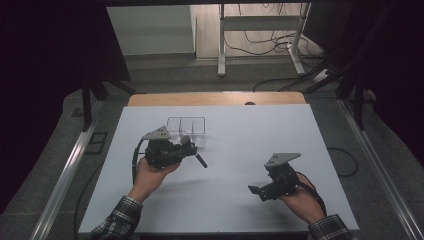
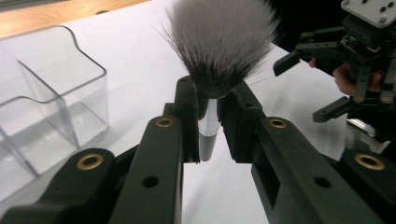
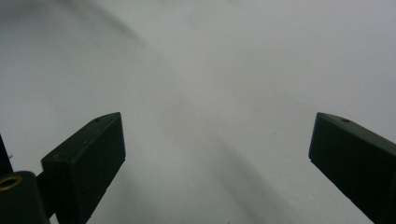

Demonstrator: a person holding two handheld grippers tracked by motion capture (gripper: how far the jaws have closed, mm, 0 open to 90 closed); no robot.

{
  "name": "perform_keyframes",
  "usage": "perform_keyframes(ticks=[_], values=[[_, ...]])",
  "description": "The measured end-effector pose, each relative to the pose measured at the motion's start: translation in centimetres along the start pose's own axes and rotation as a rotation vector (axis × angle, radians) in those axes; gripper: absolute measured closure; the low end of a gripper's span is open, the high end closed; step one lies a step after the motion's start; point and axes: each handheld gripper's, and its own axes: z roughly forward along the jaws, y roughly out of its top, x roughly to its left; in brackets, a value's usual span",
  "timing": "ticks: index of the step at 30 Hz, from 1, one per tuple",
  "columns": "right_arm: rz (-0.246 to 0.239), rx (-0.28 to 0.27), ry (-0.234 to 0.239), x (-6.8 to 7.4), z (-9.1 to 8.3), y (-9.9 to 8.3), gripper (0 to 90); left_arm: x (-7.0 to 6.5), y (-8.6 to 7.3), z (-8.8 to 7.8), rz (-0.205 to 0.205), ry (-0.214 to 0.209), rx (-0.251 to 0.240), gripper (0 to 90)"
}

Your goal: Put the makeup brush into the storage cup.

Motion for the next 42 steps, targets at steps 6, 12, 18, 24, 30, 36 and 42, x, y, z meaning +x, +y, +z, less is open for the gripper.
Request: perform_keyframes(ticks=[6, 12, 18, 24, 30, 36, 42], values=[[0.011, 0.021, 0.001, -0.2, 0.0, -0.5, 0.0, 0.2, 0.5, -0.2, 0.018, 0.021, 0.005, 76.9], [0.013, 0.022, -0.009, -0.4, -0.2, -0.7, 0.0, 0.3, 1.1, -0.1, 0.045, 0.040, 0.013, 76.9], [0.018, 0.018, -0.024, -0.7, -0.6, -1.0, 0.0, 0.5, 1.7, -0.3, 0.053, 0.051, 0.006, 76.9], [0.023, 0.024, -0.038, -1.1, -1.3, -1.7, 0.0, 1.2, 2.5, -0.9, 0.061, 0.073, -0.007, 76.9], [0.043, 0.033, -0.052, -1.3, -1.8, -2.4, 0.0, 1.8, 2.8, -1.4, 0.060, 0.095, -0.013, 76.8], [0.078, 0.020, -0.079, -1.6, -2.2, -2.9, 0.0, 2.3, 3.2, -1.8, 0.058, 0.108, -0.018, 76.8], [0.095, 0.021, -0.090, -1.8, -2.6, -3.5, 0.0, 2.8, 3.6, -2.0, 0.058, 0.129, -0.022, 76.9]])
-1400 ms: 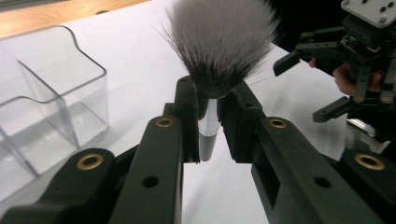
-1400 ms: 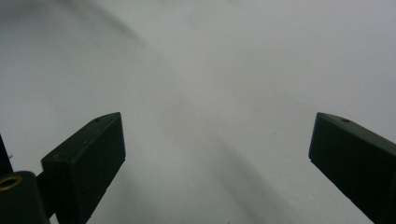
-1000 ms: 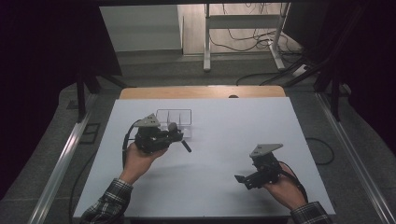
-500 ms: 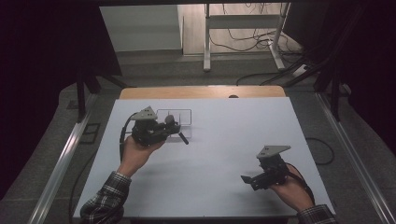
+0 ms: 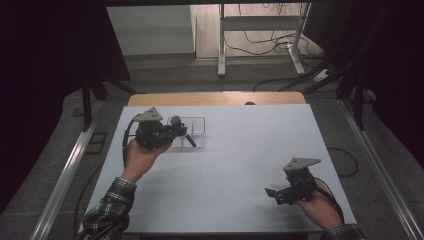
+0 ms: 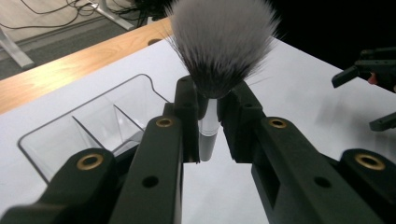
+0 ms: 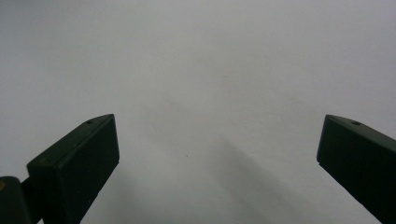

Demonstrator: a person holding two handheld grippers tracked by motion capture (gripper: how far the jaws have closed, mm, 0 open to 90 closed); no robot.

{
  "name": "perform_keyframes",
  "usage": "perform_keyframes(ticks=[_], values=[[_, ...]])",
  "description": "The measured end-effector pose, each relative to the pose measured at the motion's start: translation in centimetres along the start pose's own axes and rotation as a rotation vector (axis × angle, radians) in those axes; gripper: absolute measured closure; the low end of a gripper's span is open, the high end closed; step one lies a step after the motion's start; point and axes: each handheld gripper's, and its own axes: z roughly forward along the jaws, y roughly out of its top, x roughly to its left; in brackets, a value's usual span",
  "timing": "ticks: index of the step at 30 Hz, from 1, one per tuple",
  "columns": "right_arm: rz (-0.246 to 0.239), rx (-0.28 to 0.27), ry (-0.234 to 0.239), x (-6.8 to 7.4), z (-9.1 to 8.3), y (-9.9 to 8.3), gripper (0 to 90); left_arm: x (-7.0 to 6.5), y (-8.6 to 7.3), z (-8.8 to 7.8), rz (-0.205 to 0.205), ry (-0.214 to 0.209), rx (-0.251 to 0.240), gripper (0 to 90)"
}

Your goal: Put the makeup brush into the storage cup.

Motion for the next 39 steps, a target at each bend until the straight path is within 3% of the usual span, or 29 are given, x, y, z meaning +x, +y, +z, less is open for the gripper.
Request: perform_keyframes(ticks=[18, 39], values=[[0.037, -0.012, -0.005, -0.4, -0.9, -1.0, 0.0, 0.8, 1.7, 0.8, 0.004, 0.039, -0.031, 76.9], [0.067, -0.040, -0.015, -0.9, -2.1, -1.9, 0.0, 1.7, 3.1, 2.4, 0.029, 0.084, -0.022, 76.9]])
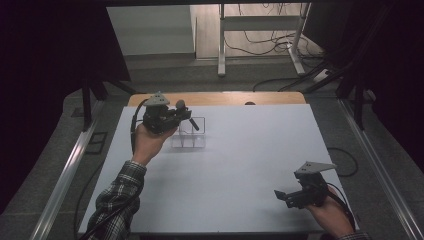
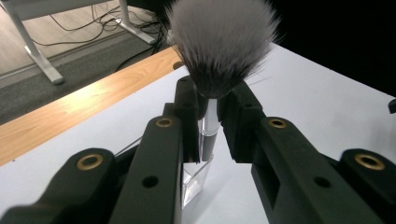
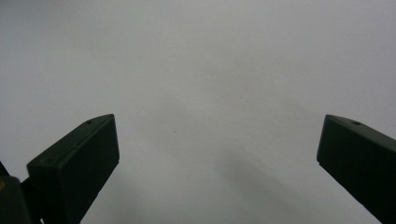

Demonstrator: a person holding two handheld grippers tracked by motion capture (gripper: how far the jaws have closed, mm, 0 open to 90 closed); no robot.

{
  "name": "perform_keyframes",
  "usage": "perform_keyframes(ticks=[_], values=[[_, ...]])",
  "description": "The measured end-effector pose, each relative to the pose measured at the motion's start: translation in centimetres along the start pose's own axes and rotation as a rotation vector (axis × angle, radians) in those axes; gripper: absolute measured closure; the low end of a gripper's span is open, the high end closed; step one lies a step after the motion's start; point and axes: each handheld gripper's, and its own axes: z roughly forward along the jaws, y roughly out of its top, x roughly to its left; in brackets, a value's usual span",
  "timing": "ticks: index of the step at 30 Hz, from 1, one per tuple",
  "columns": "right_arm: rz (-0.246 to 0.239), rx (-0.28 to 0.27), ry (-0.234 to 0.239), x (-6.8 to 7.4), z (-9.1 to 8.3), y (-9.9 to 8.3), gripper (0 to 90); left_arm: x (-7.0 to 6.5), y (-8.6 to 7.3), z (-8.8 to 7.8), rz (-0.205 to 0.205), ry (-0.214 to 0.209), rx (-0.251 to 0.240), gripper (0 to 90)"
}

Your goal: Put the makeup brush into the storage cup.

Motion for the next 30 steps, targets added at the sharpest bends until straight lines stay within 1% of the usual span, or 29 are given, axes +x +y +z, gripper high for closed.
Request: perform_keyframes(ticks=[8, 9, 10, 18, 19, 24, 30], values=[[0.010, -0.007, -0.001, -0.2, -0.4, -0.3, 0.0, 0.2, 0.4, 0.7, 0.008, 0.019, 0.011, 76.9], [0.021, -0.008, -0.002, -0.2, -0.5, -0.4, 0.0, 0.3, 0.5, 0.9, 0.008, 0.023, 0.013, 76.9], [0.021, -0.008, -0.002, -0.2, -0.5, -0.4, 0.0, 0.3, 0.5, 0.9, 0.008, 0.023, 0.013, 76.9], [0.034, -0.015, 0.002, -0.5, -0.9, -0.7, 0.0, 0.5, 1.0, 1.9, 0.011, 0.044, 0.033, 76.9], [0.039, -0.016, 0.003, -0.5, -1.0, -0.8, 0.0, 0.6, 1.1, 2.1, 0.011, 0.052, 0.040, 76.9], [0.039, -0.018, 0.005, -0.5, -1.1, -0.9, 0.0, 0.9, 1.2, 2.4, 0.007, 0.057, 0.048, 76.9], [0.039, -0.018, 0.004, -0.5, -1.2, -0.9, 0.0, 0.9, 1.0, 2.9, -0.001, 0.060, 0.054, 76.9]])
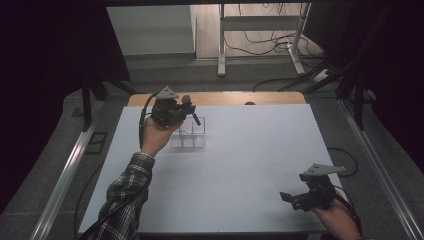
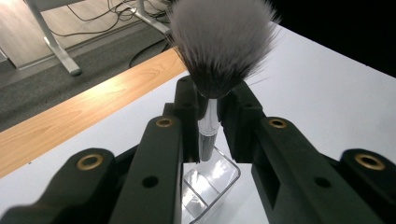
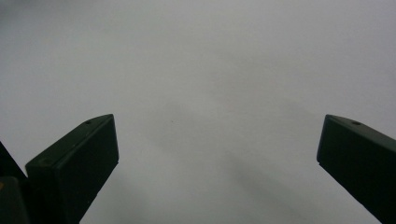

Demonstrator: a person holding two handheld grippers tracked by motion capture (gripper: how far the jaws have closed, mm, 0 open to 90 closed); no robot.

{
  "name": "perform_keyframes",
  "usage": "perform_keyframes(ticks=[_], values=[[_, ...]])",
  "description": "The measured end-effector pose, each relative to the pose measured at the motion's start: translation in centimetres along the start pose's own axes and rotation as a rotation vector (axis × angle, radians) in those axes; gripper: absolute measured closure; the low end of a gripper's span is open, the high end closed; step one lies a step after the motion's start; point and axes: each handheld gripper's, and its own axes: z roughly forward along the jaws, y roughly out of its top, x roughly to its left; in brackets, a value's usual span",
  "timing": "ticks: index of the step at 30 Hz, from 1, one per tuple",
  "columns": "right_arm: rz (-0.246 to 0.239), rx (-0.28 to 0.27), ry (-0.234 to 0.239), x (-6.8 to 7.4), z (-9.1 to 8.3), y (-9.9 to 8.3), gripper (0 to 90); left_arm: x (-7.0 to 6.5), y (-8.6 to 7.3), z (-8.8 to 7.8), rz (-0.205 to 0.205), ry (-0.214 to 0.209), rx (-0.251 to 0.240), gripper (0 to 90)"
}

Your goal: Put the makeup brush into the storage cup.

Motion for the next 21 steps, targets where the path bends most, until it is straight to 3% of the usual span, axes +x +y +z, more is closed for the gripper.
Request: perform_keyframes(ticks=[21], values=[[0.000, 0.005, 0.007, 0.1, 0.1, 0.0, 0.0, 0.1, -2.0, 2.6, -0.019, 0.000, 0.051, 76.9]])
